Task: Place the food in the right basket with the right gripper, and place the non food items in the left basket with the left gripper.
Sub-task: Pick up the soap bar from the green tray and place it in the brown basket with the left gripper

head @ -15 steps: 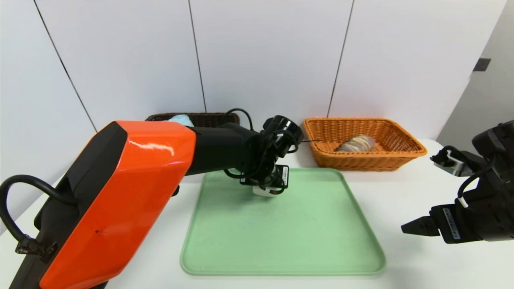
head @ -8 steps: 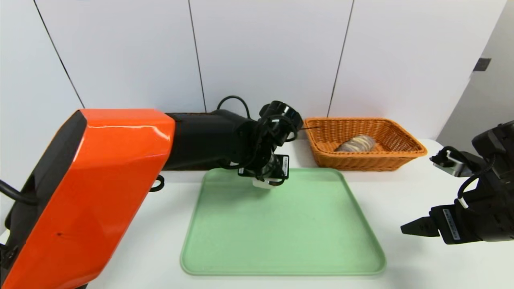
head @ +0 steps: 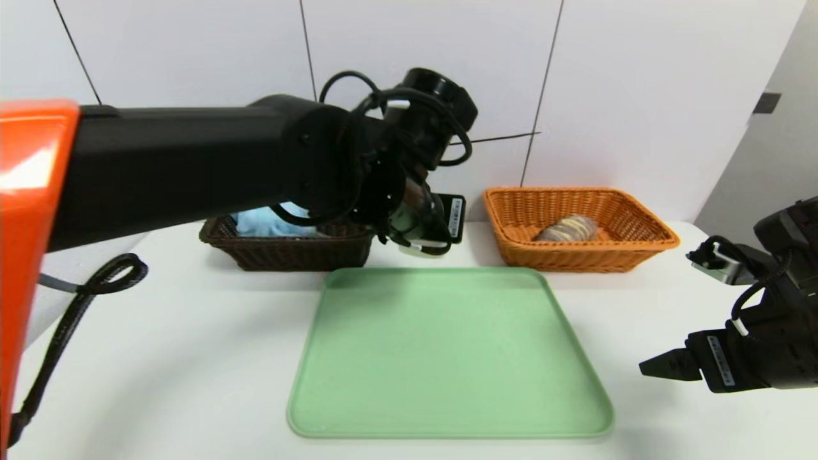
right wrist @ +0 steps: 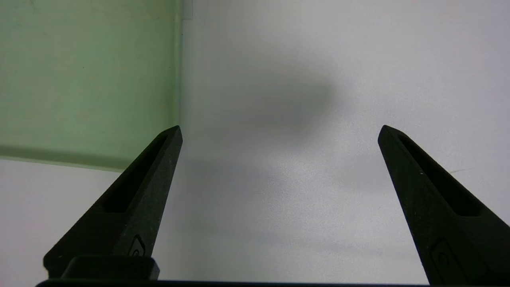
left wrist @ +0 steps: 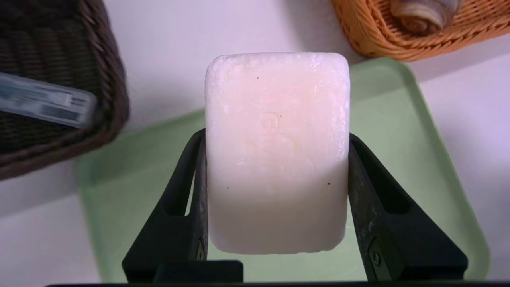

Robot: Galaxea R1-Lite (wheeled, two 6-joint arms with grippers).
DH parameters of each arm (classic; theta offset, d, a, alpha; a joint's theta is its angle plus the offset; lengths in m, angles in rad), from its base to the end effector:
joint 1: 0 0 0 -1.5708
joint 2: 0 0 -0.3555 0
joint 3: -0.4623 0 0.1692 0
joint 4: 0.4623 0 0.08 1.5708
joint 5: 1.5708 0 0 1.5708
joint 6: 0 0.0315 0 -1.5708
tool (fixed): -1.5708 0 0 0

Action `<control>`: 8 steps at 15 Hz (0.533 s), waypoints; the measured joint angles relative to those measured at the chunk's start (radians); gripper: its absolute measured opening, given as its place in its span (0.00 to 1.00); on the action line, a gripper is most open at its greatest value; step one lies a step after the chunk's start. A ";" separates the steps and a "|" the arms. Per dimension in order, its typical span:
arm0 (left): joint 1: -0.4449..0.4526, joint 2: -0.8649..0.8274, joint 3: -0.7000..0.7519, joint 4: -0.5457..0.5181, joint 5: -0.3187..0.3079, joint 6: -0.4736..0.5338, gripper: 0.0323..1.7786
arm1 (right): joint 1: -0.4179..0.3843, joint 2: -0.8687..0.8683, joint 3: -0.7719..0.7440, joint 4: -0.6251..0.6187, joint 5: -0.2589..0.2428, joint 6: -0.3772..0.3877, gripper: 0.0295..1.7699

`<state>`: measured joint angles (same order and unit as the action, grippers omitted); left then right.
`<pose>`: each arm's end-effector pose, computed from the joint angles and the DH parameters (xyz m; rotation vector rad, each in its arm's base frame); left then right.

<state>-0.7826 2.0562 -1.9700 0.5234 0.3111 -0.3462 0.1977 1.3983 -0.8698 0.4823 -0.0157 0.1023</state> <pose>0.2999 -0.2847 0.3136 -0.0123 0.5936 -0.3578 0.1639 0.0323 0.2446 -0.0145 1.0130 0.1145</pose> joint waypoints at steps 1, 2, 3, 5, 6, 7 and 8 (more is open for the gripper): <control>0.026 -0.021 0.000 -0.012 0.000 0.031 0.54 | 0.000 0.000 0.000 0.000 0.000 0.000 0.96; 0.062 -0.041 0.000 -0.028 -0.002 0.065 0.54 | 0.000 -0.003 0.000 0.000 0.000 0.000 0.96; 0.100 -0.056 0.000 -0.038 -0.007 0.094 0.54 | 0.000 -0.006 0.000 0.000 -0.001 0.000 0.96; 0.191 -0.077 0.000 -0.045 -0.041 0.132 0.54 | 0.000 -0.010 0.000 0.001 -0.005 -0.001 0.96; 0.237 -0.080 0.000 -0.046 -0.068 0.137 0.54 | 0.000 -0.011 0.000 0.001 -0.006 -0.003 0.96; 0.277 -0.078 0.000 -0.048 -0.093 0.140 0.54 | 0.000 -0.013 0.000 0.002 -0.007 -0.006 0.96; 0.316 -0.072 0.000 -0.062 -0.109 0.141 0.54 | 0.000 -0.016 0.001 0.004 -0.007 -0.007 0.96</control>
<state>-0.4662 1.9845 -1.9700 0.4613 0.2019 -0.2049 0.1977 1.3821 -0.8687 0.4862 -0.0230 0.0955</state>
